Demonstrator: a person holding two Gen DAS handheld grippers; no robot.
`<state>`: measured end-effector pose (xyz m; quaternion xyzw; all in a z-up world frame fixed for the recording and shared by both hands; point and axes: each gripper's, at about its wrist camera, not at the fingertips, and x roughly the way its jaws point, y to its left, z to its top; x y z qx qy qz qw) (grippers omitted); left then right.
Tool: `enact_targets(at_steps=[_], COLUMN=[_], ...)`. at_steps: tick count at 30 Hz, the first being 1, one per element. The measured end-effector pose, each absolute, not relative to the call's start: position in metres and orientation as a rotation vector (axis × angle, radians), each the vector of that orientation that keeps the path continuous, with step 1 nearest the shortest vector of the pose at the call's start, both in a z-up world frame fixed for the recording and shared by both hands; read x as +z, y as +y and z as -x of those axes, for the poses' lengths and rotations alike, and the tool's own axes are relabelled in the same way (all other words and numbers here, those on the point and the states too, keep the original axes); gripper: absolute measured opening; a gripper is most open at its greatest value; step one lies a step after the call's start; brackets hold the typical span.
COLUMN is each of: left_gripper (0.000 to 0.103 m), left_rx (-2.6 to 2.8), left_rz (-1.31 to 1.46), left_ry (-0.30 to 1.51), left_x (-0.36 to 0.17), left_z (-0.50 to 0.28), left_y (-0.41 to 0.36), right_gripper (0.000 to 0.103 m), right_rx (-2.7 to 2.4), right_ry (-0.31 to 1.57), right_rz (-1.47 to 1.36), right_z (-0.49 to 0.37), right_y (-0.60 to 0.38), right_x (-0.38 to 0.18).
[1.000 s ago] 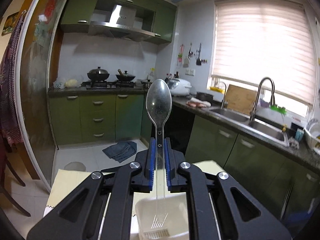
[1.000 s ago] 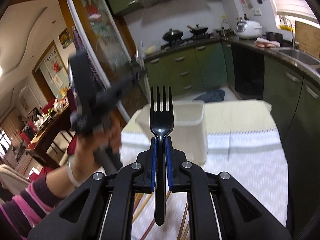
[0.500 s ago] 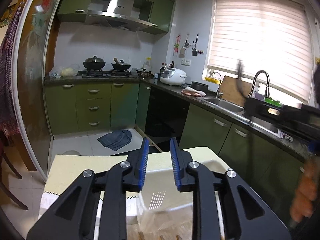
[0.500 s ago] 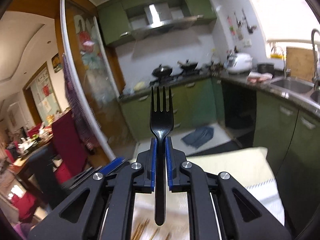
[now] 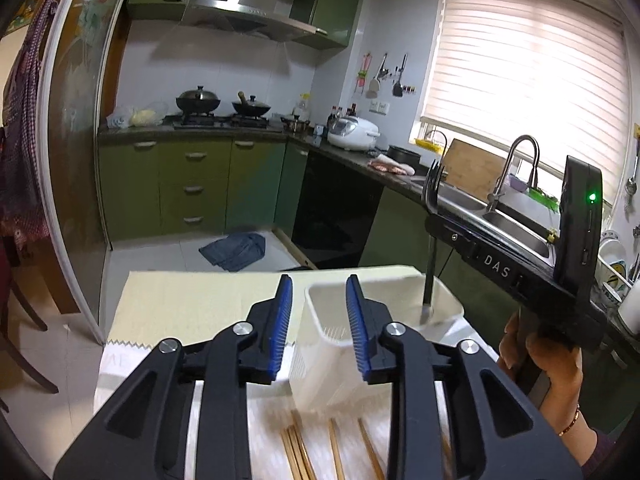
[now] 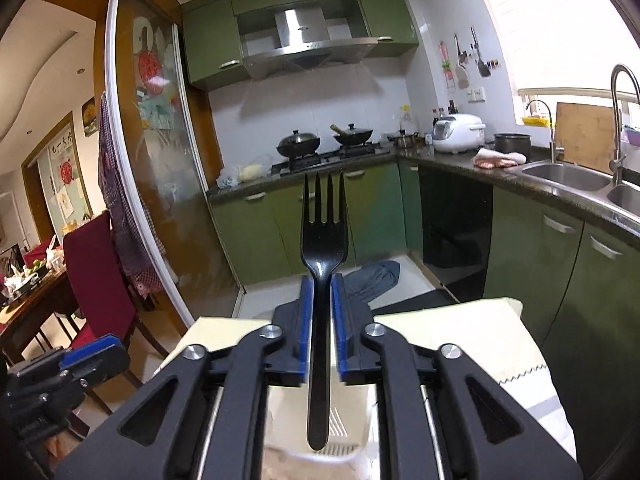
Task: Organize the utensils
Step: 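Drop the spoon into the white caddy while the right tool carries the fork there, then release the fork into the caddy with the right tool and grasp a chopstick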
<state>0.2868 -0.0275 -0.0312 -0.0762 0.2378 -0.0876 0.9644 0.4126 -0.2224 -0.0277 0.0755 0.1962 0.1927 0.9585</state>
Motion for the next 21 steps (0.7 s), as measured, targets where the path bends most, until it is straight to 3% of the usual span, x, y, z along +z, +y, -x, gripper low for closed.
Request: enact_targets(at_steps=[1, 6, 17, 21], left_gripper=[0.028, 0.028, 0.028, 0.021], left_rx=[-0.174, -0.172, -0.136, -0.115], left_rz=[0.154, 0.163, 0.122, 0.112], left_ry=[0.493, 0.584, 1.107, 1.206], left_x=[-0.033, -0.045, -0.135, -0.162], left_z=[-0.284, -0.272, -0.265, -0.271], left_y=[-0.026, -0.022, -0.028, -0.034], right_gripper=[0.029, 0.028, 0.028, 0.028], right_rx=[0.391, 0.404, 0.429, 0.433], right_ry=[0.397, 0.401, 0.468, 0.517], right_rz=[-0.150, -0.147, -0.111, -0.097], right_z=[-0.406, -0.384, -0.299, -0.285], right_y=[-0.226, -0.235, -0.288, -0.300], right_x=[-0.033, -0.035, -0.023, -0.031])
